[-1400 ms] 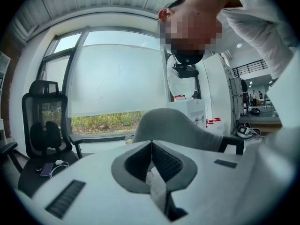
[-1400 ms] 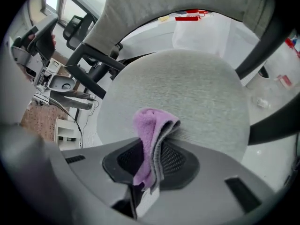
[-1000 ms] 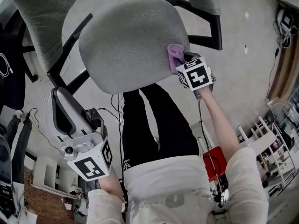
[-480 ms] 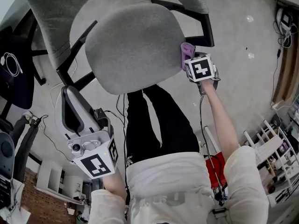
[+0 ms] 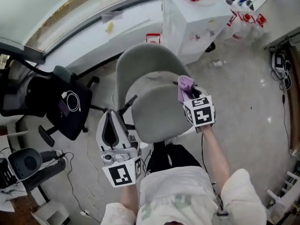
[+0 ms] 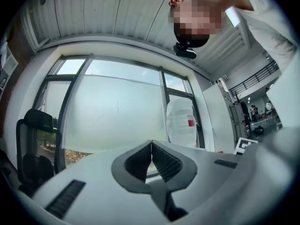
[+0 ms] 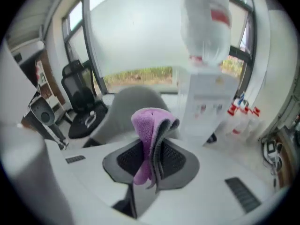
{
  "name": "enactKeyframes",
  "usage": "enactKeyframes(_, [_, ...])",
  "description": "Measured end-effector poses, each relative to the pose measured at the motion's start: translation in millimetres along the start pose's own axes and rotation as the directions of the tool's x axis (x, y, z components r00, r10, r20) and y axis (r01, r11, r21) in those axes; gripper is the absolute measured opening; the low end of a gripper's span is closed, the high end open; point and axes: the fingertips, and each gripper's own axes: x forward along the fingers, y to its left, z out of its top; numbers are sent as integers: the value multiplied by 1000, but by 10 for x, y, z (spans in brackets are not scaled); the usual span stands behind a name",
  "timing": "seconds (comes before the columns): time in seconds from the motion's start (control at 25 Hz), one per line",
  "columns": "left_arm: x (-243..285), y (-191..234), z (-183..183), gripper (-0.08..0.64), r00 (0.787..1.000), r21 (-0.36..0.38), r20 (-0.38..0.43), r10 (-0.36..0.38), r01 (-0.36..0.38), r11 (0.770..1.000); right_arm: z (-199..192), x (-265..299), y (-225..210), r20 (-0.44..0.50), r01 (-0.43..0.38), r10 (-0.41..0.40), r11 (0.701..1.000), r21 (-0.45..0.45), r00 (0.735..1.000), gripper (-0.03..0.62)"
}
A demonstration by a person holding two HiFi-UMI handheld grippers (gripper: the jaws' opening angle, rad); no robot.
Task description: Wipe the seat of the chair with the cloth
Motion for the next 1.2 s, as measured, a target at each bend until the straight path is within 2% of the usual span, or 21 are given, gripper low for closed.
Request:
enactKeyframes(0.04, [11,-23,205,12,1000,-3,15,-4,4,1000,398,-275,78,105,-3,3,1000,-6,994,89])
enactKeyframes(0.12, [75,-55,626,12,998,-3,61,-11,11,1000,1146,-851,215,305,0,10,999,-33,952,88])
enactKeyframes(0.2, [154,-64,1019,12,993,-4,117,-15,15,1000,1751,-1431,335,477,23,9,998,-62,879,89])
enactKeyframes(0.28, [188,-53,1347,12,984,-9,176,-21,23,1000,2138,-1962,488,604,44,16,995,-85,796,89])
enactKeyframes(0.48, [215,-104,1943,12,952,11,301,-46,45,999,2564,-2999,832,802,51,60,992,-111,594,89])
enactKeyframes(0.56, [173,-152,2074,12,943,9,328,-56,56,998,2577,-3301,918,844,55,61,993,-107,533,89])
enactKeyframes(0.64, [139,-210,2127,12,938,11,339,-71,72,997,2538,-3497,985,868,53,65,993,-104,492,89])
enactKeyframes(0.72, [110,-282,2137,12,935,22,341,-94,92,996,2475,-3631,1036,886,46,73,993,-105,459,89])
enactKeyframes(0.8, [86,-351,2120,12,935,28,335,-114,111,993,2397,-3716,1056,896,34,70,995,-94,437,89])
enactKeyframes(1.0, [-16,-414,2089,12,933,21,334,-135,136,991,2245,-3753,1124,892,31,76,995,-100,447,89])
enactKeyframes(1.2, [-37,-401,2091,12,936,22,329,-126,126,992,2217,-3815,1095,894,35,70,995,-95,443,89])
